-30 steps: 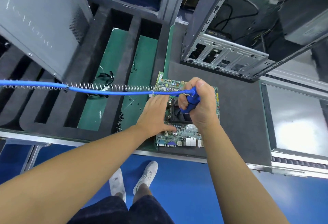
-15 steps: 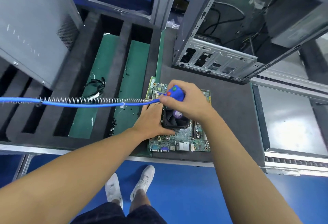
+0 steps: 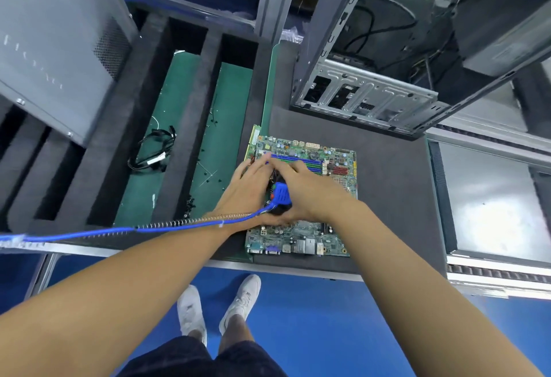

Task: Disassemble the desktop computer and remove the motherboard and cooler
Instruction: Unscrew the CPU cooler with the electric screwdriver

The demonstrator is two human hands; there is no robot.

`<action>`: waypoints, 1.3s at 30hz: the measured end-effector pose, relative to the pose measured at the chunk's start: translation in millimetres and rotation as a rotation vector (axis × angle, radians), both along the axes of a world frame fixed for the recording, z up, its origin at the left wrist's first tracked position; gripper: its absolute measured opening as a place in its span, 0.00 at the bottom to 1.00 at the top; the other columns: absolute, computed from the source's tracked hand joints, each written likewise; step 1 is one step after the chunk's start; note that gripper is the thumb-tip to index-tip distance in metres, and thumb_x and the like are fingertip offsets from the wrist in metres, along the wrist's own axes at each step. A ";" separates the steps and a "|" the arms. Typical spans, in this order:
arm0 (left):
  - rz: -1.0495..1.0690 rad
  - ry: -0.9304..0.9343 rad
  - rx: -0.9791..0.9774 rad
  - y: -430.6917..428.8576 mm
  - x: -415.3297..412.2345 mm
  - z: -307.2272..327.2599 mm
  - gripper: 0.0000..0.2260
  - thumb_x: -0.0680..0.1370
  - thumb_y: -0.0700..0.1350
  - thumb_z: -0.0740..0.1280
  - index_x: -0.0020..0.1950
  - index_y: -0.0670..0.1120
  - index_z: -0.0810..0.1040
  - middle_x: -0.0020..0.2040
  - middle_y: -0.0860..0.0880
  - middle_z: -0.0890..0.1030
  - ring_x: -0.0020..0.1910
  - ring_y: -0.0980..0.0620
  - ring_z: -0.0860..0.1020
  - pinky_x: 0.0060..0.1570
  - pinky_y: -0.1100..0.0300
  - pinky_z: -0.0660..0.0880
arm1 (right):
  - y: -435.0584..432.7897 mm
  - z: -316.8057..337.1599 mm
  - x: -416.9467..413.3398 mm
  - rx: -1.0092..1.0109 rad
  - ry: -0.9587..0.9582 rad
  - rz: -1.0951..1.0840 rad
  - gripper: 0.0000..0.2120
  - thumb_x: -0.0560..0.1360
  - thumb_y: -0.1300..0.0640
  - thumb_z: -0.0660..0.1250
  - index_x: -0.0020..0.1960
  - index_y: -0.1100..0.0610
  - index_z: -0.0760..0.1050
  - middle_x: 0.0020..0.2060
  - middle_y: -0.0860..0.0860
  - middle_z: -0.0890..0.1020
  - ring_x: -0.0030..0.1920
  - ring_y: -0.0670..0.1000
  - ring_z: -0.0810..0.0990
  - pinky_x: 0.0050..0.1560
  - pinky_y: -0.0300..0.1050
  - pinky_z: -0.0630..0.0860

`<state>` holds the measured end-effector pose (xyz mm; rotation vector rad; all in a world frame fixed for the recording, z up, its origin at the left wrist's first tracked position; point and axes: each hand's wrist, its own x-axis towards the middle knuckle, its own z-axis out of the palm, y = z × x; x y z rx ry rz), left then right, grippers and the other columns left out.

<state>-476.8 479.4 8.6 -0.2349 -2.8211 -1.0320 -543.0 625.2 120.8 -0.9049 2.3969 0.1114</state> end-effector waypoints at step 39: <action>0.082 -0.288 -0.456 -0.9 13.8 -0.8 0.54 0.62 0.83 0.56 0.80 0.53 0.52 0.79 0.56 0.33 0.79 0.47 0.36 0.76 0.41 0.39 | -6.3 -4.4 15.8 0.040 0.237 0.026 0.39 0.65 0.42 0.77 0.65 0.58 0.63 0.55 0.53 0.71 0.37 0.56 0.73 0.33 0.49 0.69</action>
